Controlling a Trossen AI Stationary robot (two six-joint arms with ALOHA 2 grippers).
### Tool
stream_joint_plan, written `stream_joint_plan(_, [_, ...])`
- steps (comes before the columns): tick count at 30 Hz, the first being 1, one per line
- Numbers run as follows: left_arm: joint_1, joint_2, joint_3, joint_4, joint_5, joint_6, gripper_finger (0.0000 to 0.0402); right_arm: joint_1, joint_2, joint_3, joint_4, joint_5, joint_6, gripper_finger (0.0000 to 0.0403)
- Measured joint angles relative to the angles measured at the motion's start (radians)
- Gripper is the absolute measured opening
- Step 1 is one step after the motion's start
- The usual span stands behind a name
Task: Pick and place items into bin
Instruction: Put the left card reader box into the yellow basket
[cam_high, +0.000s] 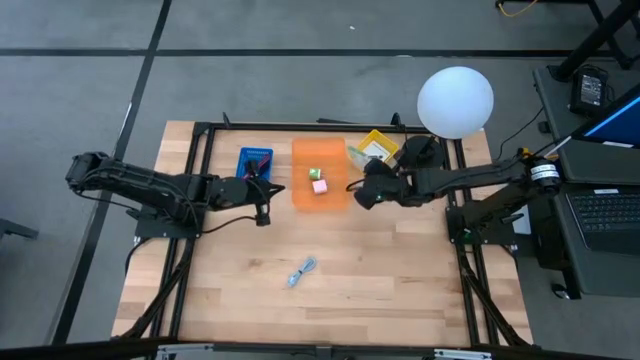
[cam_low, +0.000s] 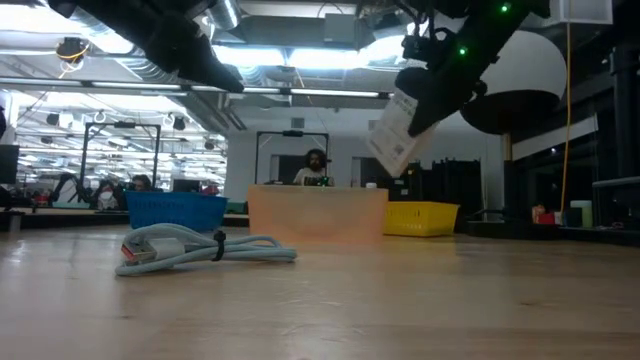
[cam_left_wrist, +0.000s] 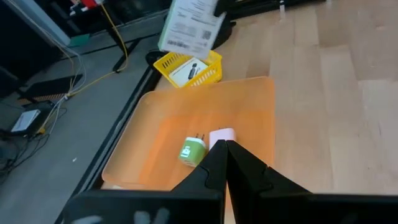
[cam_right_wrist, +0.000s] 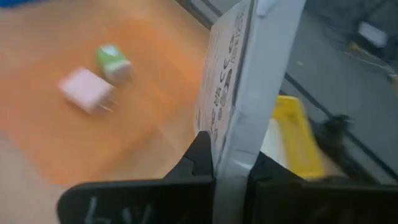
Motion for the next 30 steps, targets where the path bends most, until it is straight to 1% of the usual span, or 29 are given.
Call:
stream_joint_plan(4, [0.000,0.000,0.000,0.000,0.000,0.034,0.0002,-0.029,0.000,0.046,-0.166,0.009,-0.002,0.0012])
stream_joint_plan(6, [0.000,0.000,0.000,0.000,0.000,0.048,0.0002,-0.043,0.000,0.068,-0.208,0.019,-0.028,0.0012])
stream_joint_plan(11, [0.000,0.000,0.000,0.000,0.000,0.051,0.0002,-0.075,0.000,0.084,-0.244,0.031,-0.159,0.0012])
stream_joint_plan(18, [0.000,0.000,0.000,0.000,0.000,0.049,0.0002,-0.141,0.000,0.117,-0.321,0.030,-0.215,0.0012])
stream_joint_plan(22, [0.000,0.000,0.000,0.000,0.000,0.034,0.0002,-0.180,0.002,0.124,-0.316,0.002,-0.288,0.0012])
stream_joint_plan(30, [0.000,0.000,0.000,0.000,0.000,0.004,0.0002,-0.246,0.089,0.124,-0.333,-0.004,-0.348,0.0012])
